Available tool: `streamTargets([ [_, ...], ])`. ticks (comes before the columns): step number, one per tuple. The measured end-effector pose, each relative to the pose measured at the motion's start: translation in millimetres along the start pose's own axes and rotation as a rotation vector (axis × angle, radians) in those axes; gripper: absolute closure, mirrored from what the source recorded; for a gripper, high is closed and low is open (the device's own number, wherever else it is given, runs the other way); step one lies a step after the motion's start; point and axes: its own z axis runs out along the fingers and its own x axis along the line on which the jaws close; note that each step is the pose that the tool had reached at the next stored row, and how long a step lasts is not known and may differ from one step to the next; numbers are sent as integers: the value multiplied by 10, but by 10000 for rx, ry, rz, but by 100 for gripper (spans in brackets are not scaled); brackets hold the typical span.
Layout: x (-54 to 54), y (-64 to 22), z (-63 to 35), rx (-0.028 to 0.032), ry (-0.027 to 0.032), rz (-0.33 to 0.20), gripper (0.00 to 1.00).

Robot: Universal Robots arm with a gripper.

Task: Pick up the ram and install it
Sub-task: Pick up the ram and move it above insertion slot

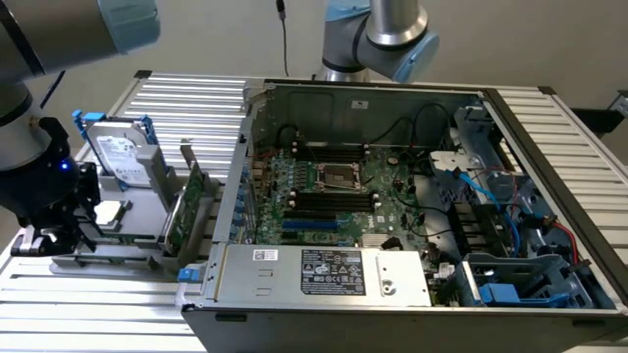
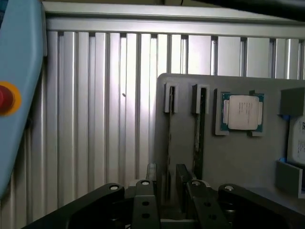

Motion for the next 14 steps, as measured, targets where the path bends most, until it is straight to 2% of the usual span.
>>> streamTargets([
  [14,-33,-15,255,-11,32,-579,69],
])
